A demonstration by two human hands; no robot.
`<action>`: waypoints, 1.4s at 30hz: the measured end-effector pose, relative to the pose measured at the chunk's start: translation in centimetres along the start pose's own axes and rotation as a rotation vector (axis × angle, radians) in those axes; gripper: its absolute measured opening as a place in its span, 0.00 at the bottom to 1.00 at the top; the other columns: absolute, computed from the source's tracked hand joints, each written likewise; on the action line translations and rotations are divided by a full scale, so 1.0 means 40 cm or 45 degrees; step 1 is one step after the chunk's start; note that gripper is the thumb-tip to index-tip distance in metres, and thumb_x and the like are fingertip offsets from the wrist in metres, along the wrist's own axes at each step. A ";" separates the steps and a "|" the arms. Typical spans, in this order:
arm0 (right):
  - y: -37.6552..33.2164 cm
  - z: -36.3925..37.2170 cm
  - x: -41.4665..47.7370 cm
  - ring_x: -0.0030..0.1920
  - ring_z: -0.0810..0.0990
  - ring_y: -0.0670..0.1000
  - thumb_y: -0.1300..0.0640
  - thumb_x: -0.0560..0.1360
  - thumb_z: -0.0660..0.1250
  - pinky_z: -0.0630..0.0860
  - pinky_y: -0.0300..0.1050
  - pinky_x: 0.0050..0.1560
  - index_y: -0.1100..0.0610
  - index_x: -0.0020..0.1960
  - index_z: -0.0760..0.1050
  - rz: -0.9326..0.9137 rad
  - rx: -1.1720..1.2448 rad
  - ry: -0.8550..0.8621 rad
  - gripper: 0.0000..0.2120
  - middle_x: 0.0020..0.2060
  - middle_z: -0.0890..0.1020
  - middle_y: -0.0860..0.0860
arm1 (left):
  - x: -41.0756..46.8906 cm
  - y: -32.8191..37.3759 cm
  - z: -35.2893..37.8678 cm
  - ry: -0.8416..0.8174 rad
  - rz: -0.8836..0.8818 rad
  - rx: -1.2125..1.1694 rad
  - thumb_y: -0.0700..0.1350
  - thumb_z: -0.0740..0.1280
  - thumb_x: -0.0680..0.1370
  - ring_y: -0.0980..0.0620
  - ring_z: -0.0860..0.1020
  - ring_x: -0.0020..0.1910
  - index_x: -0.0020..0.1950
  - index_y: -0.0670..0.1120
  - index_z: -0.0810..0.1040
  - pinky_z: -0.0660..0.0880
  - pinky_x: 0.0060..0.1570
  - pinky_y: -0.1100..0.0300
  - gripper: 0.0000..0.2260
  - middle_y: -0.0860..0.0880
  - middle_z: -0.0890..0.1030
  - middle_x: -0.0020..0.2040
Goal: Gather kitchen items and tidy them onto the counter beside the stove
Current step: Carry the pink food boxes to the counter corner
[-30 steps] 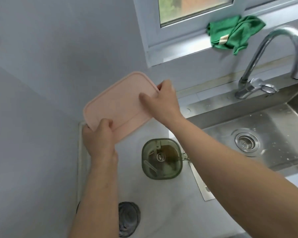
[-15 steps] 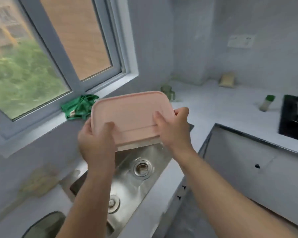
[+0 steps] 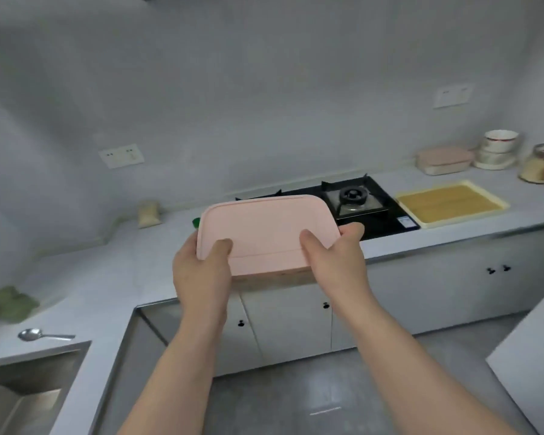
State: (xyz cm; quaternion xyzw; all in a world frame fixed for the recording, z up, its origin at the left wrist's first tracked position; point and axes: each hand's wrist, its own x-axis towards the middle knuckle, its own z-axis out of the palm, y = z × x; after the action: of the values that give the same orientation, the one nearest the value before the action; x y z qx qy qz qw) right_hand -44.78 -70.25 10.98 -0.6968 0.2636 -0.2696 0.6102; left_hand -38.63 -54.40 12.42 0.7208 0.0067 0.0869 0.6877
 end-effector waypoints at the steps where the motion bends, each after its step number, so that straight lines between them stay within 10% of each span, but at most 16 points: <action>1: 0.010 -0.064 0.037 0.42 0.75 0.41 0.50 0.77 0.68 0.69 0.39 0.35 0.56 0.58 0.60 0.013 -0.002 0.063 0.20 0.43 0.75 0.45 | -0.004 -0.001 0.081 -0.061 -0.012 -0.001 0.46 0.69 0.73 0.54 0.80 0.48 0.48 0.56 0.80 0.75 0.46 0.57 0.06 0.56 0.82 0.48; 25: 0.256 -0.746 0.868 0.47 0.77 0.48 0.48 0.75 0.70 0.72 0.42 0.38 0.55 0.61 0.60 0.285 -0.035 0.937 0.24 0.51 0.76 0.48 | 0.140 -0.058 1.447 -1.050 -0.113 0.114 0.45 0.68 0.74 0.50 0.82 0.48 0.37 0.57 0.79 0.80 0.55 0.46 0.08 0.56 0.83 0.42; 42: 0.501 -1.044 1.591 0.52 0.76 0.49 0.49 0.75 0.70 0.69 0.36 0.39 0.53 0.72 0.65 0.358 0.052 0.655 0.29 0.57 0.76 0.47 | 0.294 -0.231 2.110 -0.911 -0.292 0.253 0.49 0.71 0.72 0.48 0.83 0.52 0.58 0.49 0.81 0.80 0.56 0.45 0.15 0.50 0.85 0.52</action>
State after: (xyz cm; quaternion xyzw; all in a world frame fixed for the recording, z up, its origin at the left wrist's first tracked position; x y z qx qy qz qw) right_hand -29.13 -146.50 -0.88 -0.5496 0.4982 -0.3555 0.5687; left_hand -14.67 -135.93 1.29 0.7633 -0.1447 -0.2483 0.5786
